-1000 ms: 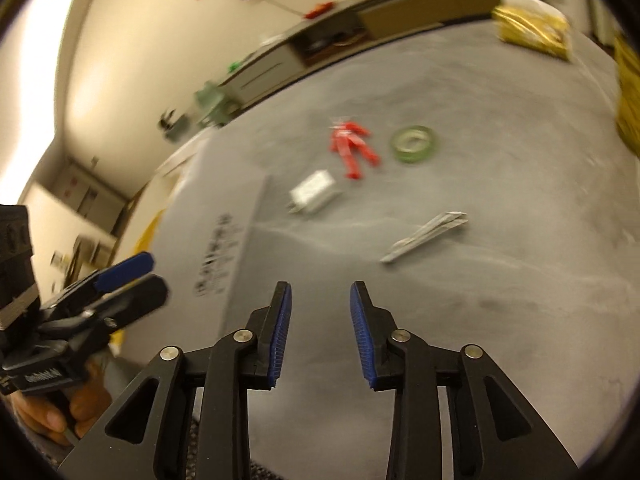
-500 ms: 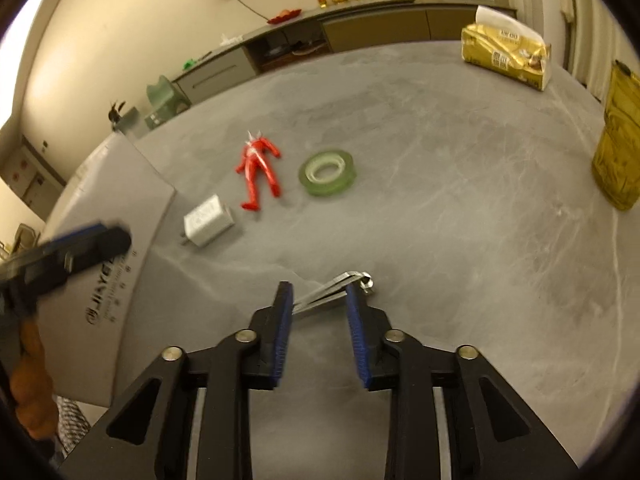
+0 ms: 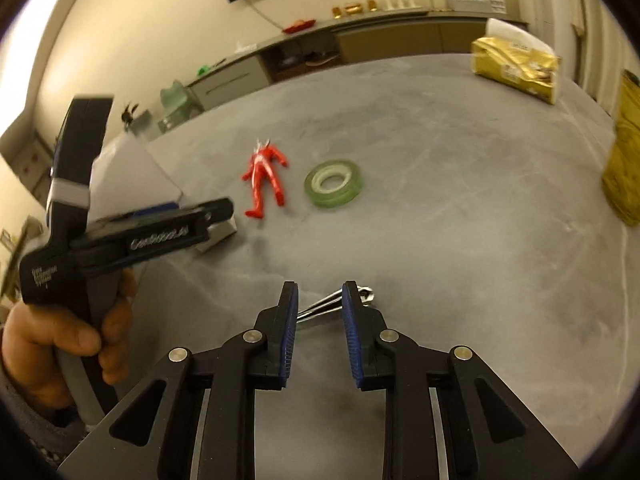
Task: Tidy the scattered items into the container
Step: 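Move the left tool to the white charger while the right tool approaches the silver nail clipper, then grasp the white charger with the left tool while the right tool grasps the nail clipper, then lift the charger with the left tool while the right tool carries the nail clipper toward the box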
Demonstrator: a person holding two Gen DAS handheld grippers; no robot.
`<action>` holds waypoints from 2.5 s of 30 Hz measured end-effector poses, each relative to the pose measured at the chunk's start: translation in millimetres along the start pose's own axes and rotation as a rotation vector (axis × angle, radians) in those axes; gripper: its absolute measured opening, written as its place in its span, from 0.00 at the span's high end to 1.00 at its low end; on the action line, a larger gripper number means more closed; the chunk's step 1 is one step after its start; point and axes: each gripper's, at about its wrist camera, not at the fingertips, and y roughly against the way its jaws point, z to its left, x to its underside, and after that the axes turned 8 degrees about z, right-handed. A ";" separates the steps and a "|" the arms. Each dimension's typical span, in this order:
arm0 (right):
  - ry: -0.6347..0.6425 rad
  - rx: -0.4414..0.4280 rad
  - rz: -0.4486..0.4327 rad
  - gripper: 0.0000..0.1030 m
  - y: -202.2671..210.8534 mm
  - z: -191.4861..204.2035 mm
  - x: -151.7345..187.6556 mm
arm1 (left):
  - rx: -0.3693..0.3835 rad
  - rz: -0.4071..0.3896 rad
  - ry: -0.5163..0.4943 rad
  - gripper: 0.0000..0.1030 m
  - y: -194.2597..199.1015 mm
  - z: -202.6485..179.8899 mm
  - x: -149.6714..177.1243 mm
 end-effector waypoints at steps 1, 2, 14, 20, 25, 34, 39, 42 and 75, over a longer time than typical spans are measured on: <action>0.024 0.012 -0.003 0.79 -1.0 2.1 0.9 | -0.007 0.007 0.004 0.25 -5.0 1.8 -0.4; 0.053 0.050 0.000 0.79 -0.9 1.9 2.1 | -0.006 0.021 0.007 0.25 -8.9 2.4 0.1; -0.058 0.009 -0.011 0.70 13.3 -41.0 7.9 | 0.069 0.025 -0.113 0.30 11.0 -26.2 21.0; 0.024 0.056 0.020 0.61 -12.7 0.9 1.7 | 0.049 0.012 -0.060 0.30 -3.0 -17.2 9.6; 0.004 0.050 0.009 0.65 -8.9 -15.2 4.1 | 0.045 0.024 -0.043 0.30 -15.8 -15.2 12.2; -0.032 0.050 0.045 0.66 -6.1 -18.3 1.2 | 0.066 0.027 -0.085 0.58 -8.7 -23.6 16.5; -0.042 0.068 0.033 0.55 -11.5 -8.8 -1.9 | 0.051 0.015 -0.003 0.34 -11.7 -11.1 16.3; 0.019 0.063 0.061 0.79 -12.5 -4.8 0.6 | 0.054 0.001 -0.003 0.34 -12.9 -9.8 15.2; -0.013 -0.048 0.032 0.90 18.8 -4.0 31.0 | 0.178 -0.029 -0.061 0.70 48.5 -16.1 61.3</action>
